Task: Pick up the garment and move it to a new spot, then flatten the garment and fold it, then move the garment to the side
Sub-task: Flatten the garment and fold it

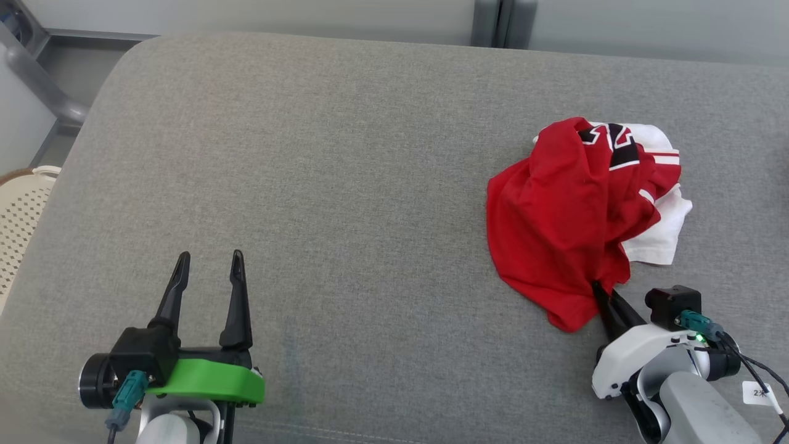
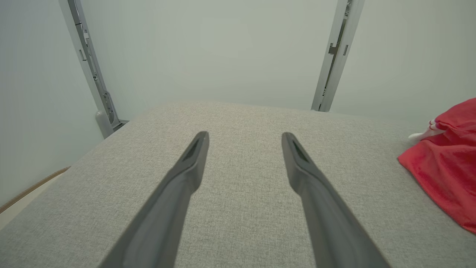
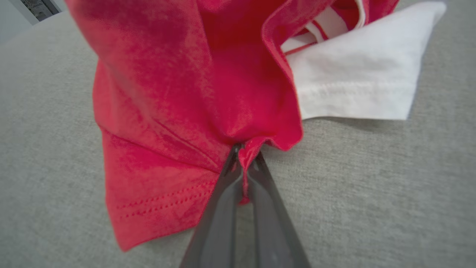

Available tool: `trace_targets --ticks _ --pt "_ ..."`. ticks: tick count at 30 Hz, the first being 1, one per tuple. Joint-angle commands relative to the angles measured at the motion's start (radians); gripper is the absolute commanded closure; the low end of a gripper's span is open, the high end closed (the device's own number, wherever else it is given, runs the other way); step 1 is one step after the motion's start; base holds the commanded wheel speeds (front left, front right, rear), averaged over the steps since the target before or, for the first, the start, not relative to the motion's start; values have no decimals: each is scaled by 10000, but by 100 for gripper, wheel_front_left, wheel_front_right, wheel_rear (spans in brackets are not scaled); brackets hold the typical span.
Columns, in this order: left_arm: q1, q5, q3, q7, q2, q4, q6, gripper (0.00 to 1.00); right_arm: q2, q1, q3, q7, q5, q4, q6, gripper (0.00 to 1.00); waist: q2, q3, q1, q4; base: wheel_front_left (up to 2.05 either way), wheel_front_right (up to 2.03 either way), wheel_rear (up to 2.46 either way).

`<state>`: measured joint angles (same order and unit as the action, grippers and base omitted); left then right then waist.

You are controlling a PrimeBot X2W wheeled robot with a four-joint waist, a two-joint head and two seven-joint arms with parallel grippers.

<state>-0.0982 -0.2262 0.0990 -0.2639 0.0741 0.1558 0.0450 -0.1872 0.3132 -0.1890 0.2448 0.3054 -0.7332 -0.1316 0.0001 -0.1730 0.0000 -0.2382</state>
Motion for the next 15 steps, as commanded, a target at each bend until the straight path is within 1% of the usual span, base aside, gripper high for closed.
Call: trace_targets --ticks 1,6,11,15 --pt "33 128 -75 -2 -19 20 8 0 -140 -30 3 62 124 -83 21 100 -1 98 0 153 0 0 0" --pt "204 145 -219 -2 -47 84 78 0 -489 -494 148 201 319 667 20 100 -1 382 0 589 0 0 0" --pt "320 133 -248 -2 -101 43 78 0 -1002 -1714 536 206 243 2292 20 100 -1 544 0 1130 0 0 0" --pt "310 131 -231 -2 -126 6 54 0 -1360 -2921 1229 29 255 3479 20 100 -1 485 0 1480 0 0 0"
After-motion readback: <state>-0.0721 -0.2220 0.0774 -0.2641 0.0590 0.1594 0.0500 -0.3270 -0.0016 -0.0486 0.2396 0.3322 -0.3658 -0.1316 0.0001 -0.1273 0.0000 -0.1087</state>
